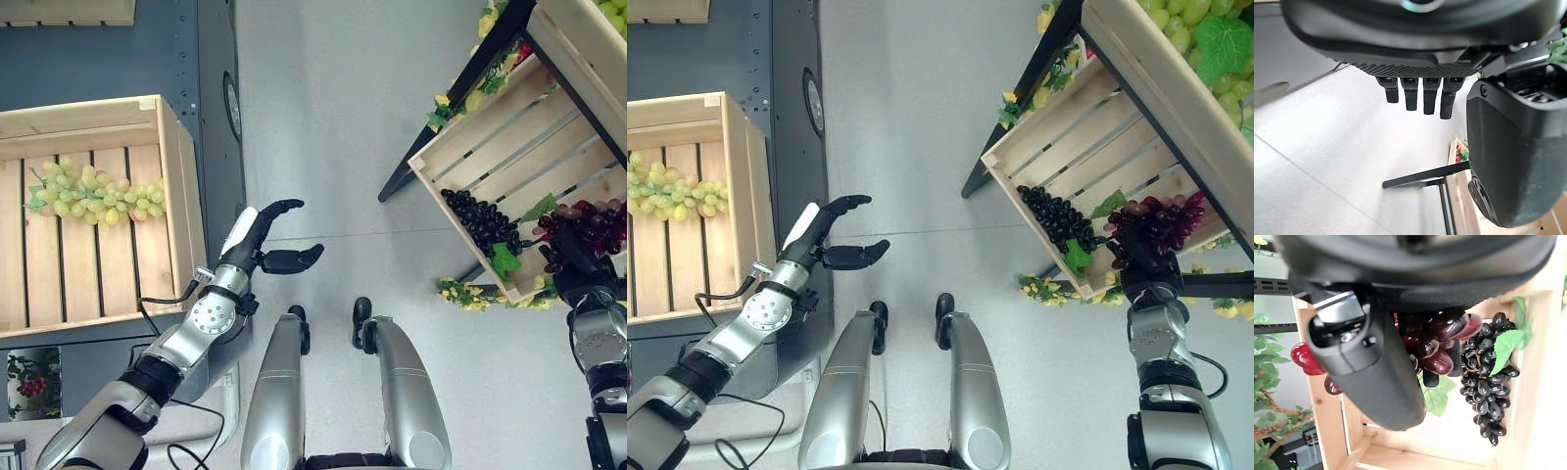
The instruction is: Pick up the fruits from the basket on one side to the basket on the other side
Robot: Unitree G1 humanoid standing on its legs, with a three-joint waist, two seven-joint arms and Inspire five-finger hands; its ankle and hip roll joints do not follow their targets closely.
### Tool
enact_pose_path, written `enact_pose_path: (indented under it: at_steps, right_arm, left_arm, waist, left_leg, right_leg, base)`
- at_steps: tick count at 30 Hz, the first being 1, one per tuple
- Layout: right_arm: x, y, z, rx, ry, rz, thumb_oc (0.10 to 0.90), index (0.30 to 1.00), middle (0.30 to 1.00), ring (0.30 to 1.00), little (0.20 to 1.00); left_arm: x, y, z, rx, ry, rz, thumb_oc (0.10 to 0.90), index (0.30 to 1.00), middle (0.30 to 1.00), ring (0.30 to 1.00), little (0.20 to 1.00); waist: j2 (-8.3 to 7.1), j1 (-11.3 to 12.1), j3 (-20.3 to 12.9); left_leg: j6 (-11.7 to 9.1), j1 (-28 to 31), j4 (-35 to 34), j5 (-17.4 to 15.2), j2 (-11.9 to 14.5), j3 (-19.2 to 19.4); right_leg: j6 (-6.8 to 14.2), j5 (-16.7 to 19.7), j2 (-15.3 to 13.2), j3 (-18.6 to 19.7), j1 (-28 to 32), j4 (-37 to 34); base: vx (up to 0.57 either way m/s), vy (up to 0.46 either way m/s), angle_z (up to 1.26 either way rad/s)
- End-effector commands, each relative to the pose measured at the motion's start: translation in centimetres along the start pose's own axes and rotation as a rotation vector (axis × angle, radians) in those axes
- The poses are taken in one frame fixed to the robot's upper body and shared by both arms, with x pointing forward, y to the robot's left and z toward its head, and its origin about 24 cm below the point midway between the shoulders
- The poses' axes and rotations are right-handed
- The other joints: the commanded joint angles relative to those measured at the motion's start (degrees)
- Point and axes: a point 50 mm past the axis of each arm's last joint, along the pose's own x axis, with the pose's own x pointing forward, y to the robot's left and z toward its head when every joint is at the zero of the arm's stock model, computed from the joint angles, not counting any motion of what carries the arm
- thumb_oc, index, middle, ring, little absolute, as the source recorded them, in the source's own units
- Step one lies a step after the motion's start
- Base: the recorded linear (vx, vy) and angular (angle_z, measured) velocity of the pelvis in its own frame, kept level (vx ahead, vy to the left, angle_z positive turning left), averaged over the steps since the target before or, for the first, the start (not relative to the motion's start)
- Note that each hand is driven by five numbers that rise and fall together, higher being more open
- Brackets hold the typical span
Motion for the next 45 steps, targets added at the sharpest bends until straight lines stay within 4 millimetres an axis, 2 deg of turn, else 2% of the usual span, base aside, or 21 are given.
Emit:
enact_pose_path:
  at_steps: [1, 2, 3, 20, 28, 32, 34, 35, 36, 37, 38, 40, 45]
  right_arm:
    - [0.5, 1.3, 8.8, -0.105, -0.252, 0.066, 0.4, 0.3, 0.3, 0.3, 0.3]
    - [0.5, 1.3, 8.8, -0.111, -0.245, 0.072, 0.549, 0.524, 0.524, 0.524, 0.524]
    - [0.6, 1.2, 8.7, -0.125, -0.236, 0.061, 0.8, 0.9, 0.9, 0.9, 0.9]
    - [1.2, 3.0, 8.7, -0.221, -0.186, 0.103, 0.8, 0.9, 0.9, 0.9, 0.9]
    - [1.2, 2.4, 7.6, -0.183, -0.147, 0.086, 0.8, 0.9, 0.9, 0.9, 0.9]
    - [1.2, 3.2, 6.3, -0.156, -0.127, 0.16, 0.8, 0.9, 0.9, 0.9, 0.9]
    - [1.0, 4.1, 5.0, -0.148, -0.116, 0.213, 0.8, 0.9, 0.9, 0.9, 0.9]
    - [0.6, 5.7, 3.0, -0.157, -0.092, 0.29, 0.8, 0.9, 0.9, 0.9, 0.9]
    - [0.5, 6.2, 2.4, -0.153, -0.084, 0.316, 0.8, 0.9, 0.9, 0.9, 0.9]
    - [-0.1, 7.0, 1.0, -0.157, -0.055, 0.366, 0.8, 0.9, 0.9, 0.9, 0.9]
    - [-1.1, 8.4, -1.5, -0.173, -0.023, 0.442, 0.8, 0.9, 0.9, 0.9, 0.9]
    - [-2.5, 9.9, -4.1, -0.198, 0.026, 0.528, 0.8, 0.9, 0.9, 0.9, 0.9]
    - [-4.9, 11.2, -8.0, -0.274, 0.098, 0.626, 0.8, 0.9, 0.9, 0.9, 0.9]
  left_arm:
    - [0.6, 1.2, 3.8, -0.055, -0.204, 0.039, 0.8, 0.9, 0.9, 0.9, 0.9]
    - [0.5, 1.3, 3.8, -0.054, -0.204, 0.041, 0.8, 0.9, 0.9, 0.9, 0.9]
    - [0.4, 1.5, 3.7, -0.051, -0.206, 0.042, 0.8, 0.9, 0.9, 0.9, 0.9]
    - [0.3, 1.6, 4.0, -0.023, -0.23, -0.006, 0.8, 0.9, 0.9, 0.9, 0.9]
    - [0.2, 1.6, 3.9, -0.023, -0.238, 0.011, 0.8, 0.9, 0.9, 0.9, 0.9]
    - [0.3, 1.5, 4.1, -0.02, -0.247, 0.049, 0.8, 0.9, 0.9, 0.9, 0.9]
    - [0.2, 1.7, 4.2, -0.018, -0.258, 0.073, 0.8, 0.9, 0.9, 0.9, 0.9]
    - [0.3, 1.8, 4.5, -0.017, -0.283, 0.1, 0.8, 0.9, 0.9, 0.9, 0.9]
    - [0.3, 1.9, 4.6, -0.016, -0.293, 0.11, 0.8, 0.9, 0.9, 0.9, 0.9]
    - [0.3, 2.0, 4.8, -0.015, -0.312, 0.131, 0.8, 0.9, 0.9, 0.9, 0.9]
    - [0.3, 2.2, 5.3, -0.022, -0.344, 0.166, 0.8, 0.9, 0.9, 0.9, 0.9]
    - [0.4, 2.5, 5.8, -0.051, -0.375, 0.222, 0.8, 0.9, 0.9, 0.9, 0.9]
    - [0.4, 3.9, 7.2, -0.125, -0.48, 0.385, 0.8, 0.9, 0.9, 0.9, 0.9]
  waist:
    - [-1.63, 2.07, -0.99]
    - [-1.7, 2.11, -0.99]
    - [-1.94, 2.35, -0.99]
    - [-2.28, 3.38, -0.99]
    - [-2.56, 3.13, -0.99]
    - [-2.16, 2.84, -0.99]
    - [-1.89, 2.67, -0.99]
    - [-1.57, 2.42, -0.99]
    - [-1.52, 2.31, -0.99]
    - [-1.41, 2.0, -0.99]
    - [-1.12, 1.6, -0.99]
    - [-0.93, 1.07, -0.99]
    - [-0.83, 0.57, -0.99]
  left_leg:
    - [0.99, 4.1, -4.97, 0.23, -3.34, 1.22]
    - [0.98, 4.13, -5.07, 0.28, -3.33, 1.19]
    - [1.0, 4.43, -5.39, 0.3, -3.21, 1.2]
    - [0.84, 7.45, -7.29, -0.06, -1.84, 1.72]
    - [0.98, 8.68, -7.44, -0.76, -1.65, 2.04]
    - [1.06, 9.09, -7.75, -0.66, -1.81, 2.17]
    - [1.11, 9.5, -8.22, -0.54, -2.0, 2.35]
    - [1.1, 9.59, -8.72, -0.27, -2.08, 2.63]
    - [1.12, 9.62, -8.86, -0.17, -2.11, 2.72]
    - [1.05, 9.63, -9.1, 0.01, -2.21, 2.86]
    - [1.1, 9.63, -9.61, 0.26, -2.28, 3.19]
    - [1.18, 9.76, -10.33, 0.62, -2.36, 3.5]
    - [0.99, 10.42, -12.19, 1.54, -2.49, 3.93]
  right_leg:
    - [-3.37, 1.48, 2.62, -1.88, 5.35, 0.77]
    - [-3.37, 1.48, 2.64, -1.9, 5.4, 0.71]
    - [-3.39, 1.42, 2.63, -2.05, 5.72, 0.49]
    - [-3.41, 0.49, 1.38, -3.23, 8.7, -0.91]
    - [-3.33, 0.28, 1.22, -3.14, 9.8, -1.46]
    - [-3.4, 0.21, 1.06, -2.97, 9.94, -1.54]
    - [-3.4, 0.07, 0.99, -2.84, 10.12, -1.66]
    - [-3.42, 0.04, 0.87, -2.81, 9.99, -1.77]
    - [-3.43, 0.06, 0.84, -2.81, 9.94, -1.81]
    - [-3.45, -0.05, 0.79, -2.75, 9.77, -1.67]
    - [-3.48, -0.11, 0.67, -2.7, 9.48, -1.75]
    - [-3.45, -0.24, 0.53, -2.61, 9.12, -1.73]
    - [-3.37, -0.34, 0.27, -2.64, 9.38, -2.82]
  base:
    - [-0.01, -0.041, 0.03]
    - [0.0, -0.062, 0.05]
    - [0.0, -0.044, 0.04]
    - [0.0, -0.003, 0.01]
    - [0.01, 0.011, 0.0]
    - [0.03, 0.05, -0.01]
    - [0.03, 0.054, -0.01]
    - [0.02, 0.054, 0.0]
    - [0.02, 0.073, -0.01]
    - [0.01, 0.079, 0.01]
    - [0.01, 0.087, -0.03]
    - [0.0, 0.075, -0.05]
    - [0.0, 0.03, 0.01]
